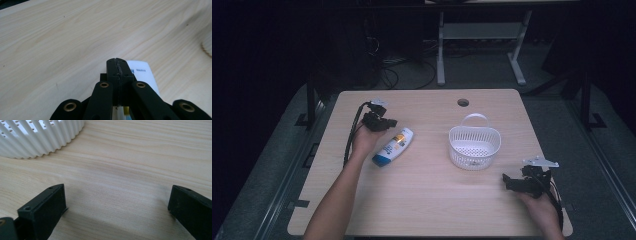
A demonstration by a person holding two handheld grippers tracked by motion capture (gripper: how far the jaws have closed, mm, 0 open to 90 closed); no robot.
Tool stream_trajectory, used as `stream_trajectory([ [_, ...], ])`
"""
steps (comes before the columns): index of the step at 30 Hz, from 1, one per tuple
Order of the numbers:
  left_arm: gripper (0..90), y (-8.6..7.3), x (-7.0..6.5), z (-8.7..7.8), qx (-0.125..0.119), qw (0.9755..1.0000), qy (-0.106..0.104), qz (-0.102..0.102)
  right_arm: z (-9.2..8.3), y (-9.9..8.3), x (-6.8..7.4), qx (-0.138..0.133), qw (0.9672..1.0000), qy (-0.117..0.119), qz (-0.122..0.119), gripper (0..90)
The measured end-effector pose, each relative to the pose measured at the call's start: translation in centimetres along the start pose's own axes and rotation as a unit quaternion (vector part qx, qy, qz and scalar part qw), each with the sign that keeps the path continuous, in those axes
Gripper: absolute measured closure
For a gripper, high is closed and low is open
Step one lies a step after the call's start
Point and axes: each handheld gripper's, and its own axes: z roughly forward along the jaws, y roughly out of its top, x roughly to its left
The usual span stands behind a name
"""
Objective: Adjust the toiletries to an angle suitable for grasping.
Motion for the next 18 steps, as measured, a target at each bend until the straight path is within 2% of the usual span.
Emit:
stream_trajectory([
  [3,90.0,0.4,0.0,0.9,0.000,1.0000,-0.002,-0.006,0.0,0.0,0.0,0.000,1.0000,0.000,0.000,0.9],
  [6,90.0,0.7,0.1,1.9,0.014,0.9999,0.003,-0.001,0.0,0.0,0.0,0.000,1.0000,0.001,-0.001,0.9],
  [10,90.0,0.6,0.5,3.1,0.027,0.9996,0.009,-0.006,0.0,0.0,0.0,0.000,1.0000,0.001,-0.001,0.9],
  [13,90.0,0.4,0.6,3.8,0.032,0.9994,0.005,-0.013,0.0,0.0,0.0,0.000,1.0000,0.001,0.000,0.9],
  [18,90.0,0.3,0.4,4.6,0.044,0.9990,0.000,-0.009,0.0,0.0,0.0,0.000,1.0000,0.002,-0.001,0.9],
])
